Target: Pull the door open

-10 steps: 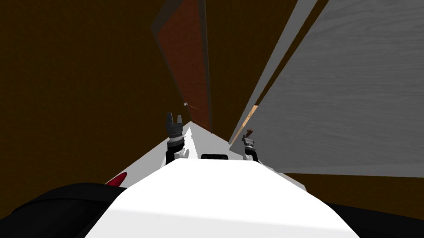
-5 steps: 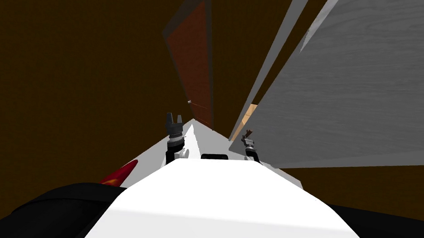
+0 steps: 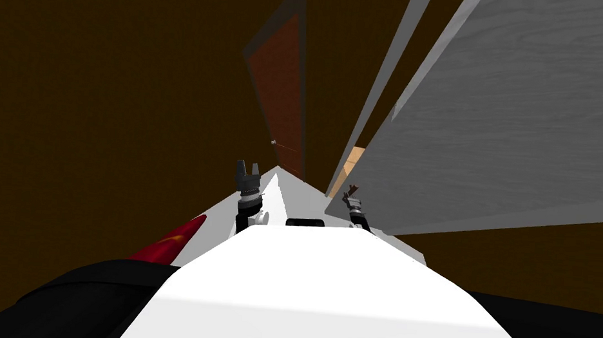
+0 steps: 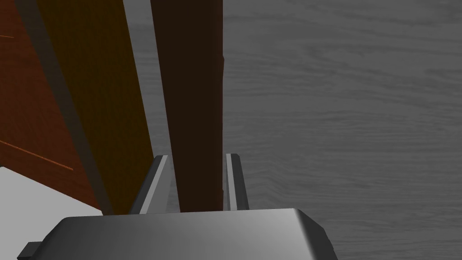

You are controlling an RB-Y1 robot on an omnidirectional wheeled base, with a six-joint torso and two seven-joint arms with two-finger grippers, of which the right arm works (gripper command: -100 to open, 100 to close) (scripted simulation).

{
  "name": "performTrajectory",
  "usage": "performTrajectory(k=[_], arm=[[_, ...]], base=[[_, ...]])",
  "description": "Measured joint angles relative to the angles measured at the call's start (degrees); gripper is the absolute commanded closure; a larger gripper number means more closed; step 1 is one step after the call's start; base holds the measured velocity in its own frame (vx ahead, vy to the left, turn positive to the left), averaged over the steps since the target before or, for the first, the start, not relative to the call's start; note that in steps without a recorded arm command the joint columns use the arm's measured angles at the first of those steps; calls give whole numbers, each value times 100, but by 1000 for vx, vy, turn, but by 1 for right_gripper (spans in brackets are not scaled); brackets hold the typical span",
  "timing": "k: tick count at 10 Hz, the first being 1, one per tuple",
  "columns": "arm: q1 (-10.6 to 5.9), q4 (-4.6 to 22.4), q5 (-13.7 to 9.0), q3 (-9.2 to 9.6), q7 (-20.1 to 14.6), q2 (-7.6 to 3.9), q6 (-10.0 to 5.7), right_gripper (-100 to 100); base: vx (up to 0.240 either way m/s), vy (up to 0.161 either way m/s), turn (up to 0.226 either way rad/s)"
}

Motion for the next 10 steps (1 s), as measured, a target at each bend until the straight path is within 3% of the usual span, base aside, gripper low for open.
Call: performTrajectory(k=[4, 6, 10], arm=[[132, 2, 151, 332, -346, -239, -231, 100], [221, -49, 186, 414, -415, -293, -252, 100], [370, -88, 312, 636, -659, -514, -526, 100]], base=[[-254, -40, 101], [-132, 3, 59], [-220, -68, 108]])
